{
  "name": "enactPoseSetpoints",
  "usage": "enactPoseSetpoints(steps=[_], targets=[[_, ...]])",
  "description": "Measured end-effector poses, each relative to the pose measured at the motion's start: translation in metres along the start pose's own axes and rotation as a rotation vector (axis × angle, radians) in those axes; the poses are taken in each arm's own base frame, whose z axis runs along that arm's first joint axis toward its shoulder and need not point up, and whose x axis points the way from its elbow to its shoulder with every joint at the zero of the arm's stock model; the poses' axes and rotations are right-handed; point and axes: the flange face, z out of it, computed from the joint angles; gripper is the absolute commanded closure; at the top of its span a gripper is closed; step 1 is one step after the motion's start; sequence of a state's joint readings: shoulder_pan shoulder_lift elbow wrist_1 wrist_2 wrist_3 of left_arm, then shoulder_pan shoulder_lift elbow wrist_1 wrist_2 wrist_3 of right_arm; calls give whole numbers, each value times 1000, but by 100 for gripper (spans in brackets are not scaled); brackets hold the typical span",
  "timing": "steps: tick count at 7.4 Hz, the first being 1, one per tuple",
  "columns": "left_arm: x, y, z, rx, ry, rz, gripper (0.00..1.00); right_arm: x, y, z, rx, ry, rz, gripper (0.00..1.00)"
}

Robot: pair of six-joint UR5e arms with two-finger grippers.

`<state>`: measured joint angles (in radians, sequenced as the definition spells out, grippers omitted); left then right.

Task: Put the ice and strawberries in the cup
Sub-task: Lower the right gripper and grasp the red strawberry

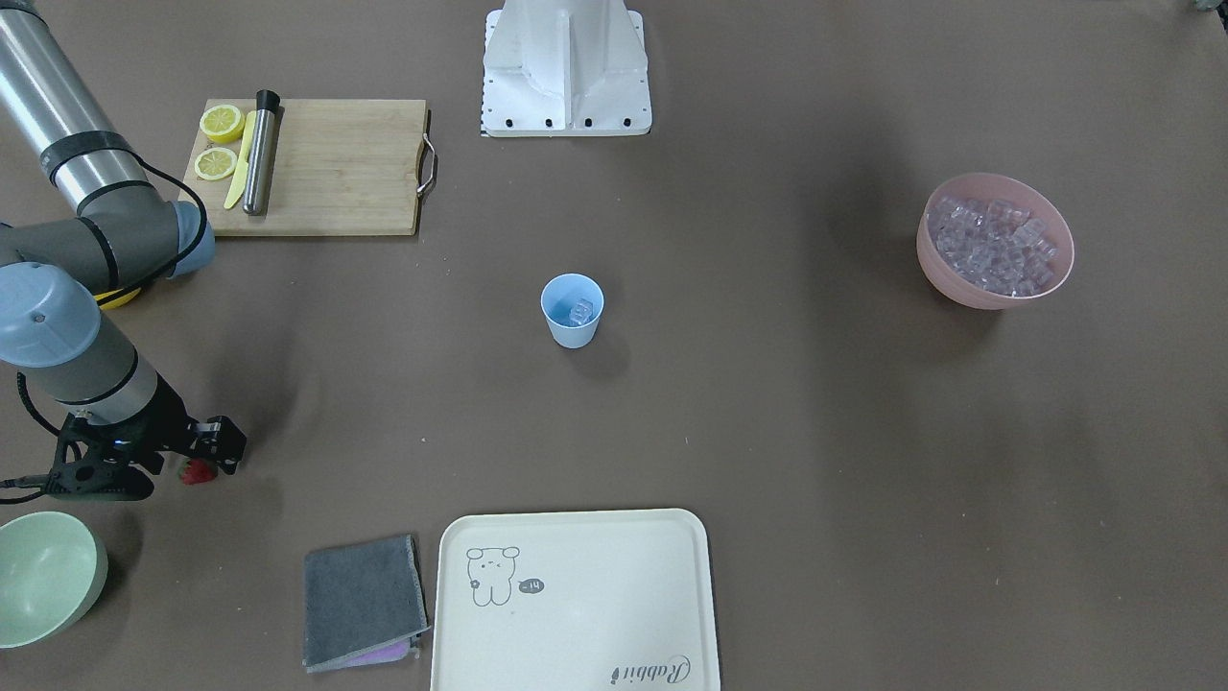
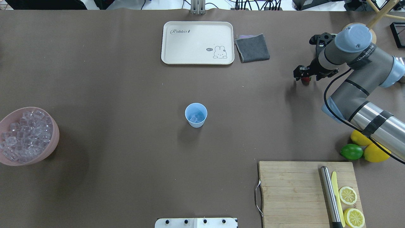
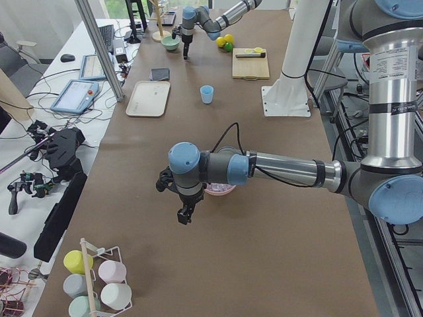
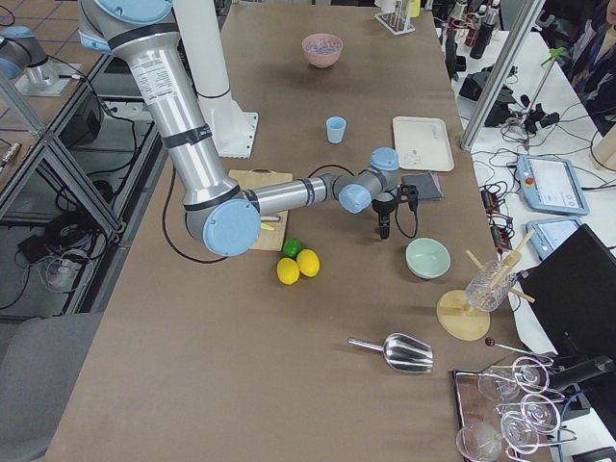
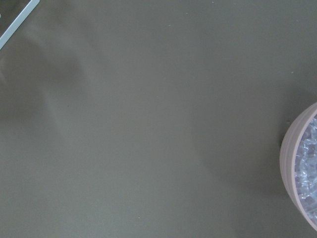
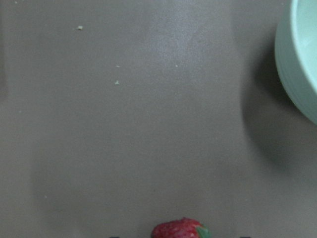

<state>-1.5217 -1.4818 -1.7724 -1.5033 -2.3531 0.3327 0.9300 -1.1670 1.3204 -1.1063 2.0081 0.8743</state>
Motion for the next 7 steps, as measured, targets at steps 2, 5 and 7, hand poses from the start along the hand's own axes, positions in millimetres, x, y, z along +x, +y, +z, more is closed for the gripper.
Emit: enactPoseSetpoints(steps=[2, 5, 7], targets=[[0, 0, 0, 0, 0, 0, 2, 0, 1, 1, -2, 1, 0, 33], [-2, 1, 2, -3, 1, -3, 2, -2, -1, 1, -2, 1, -2, 44], [-2, 1, 2, -3, 1, -3, 2, -2, -1, 2, -1, 2, -2, 100]])
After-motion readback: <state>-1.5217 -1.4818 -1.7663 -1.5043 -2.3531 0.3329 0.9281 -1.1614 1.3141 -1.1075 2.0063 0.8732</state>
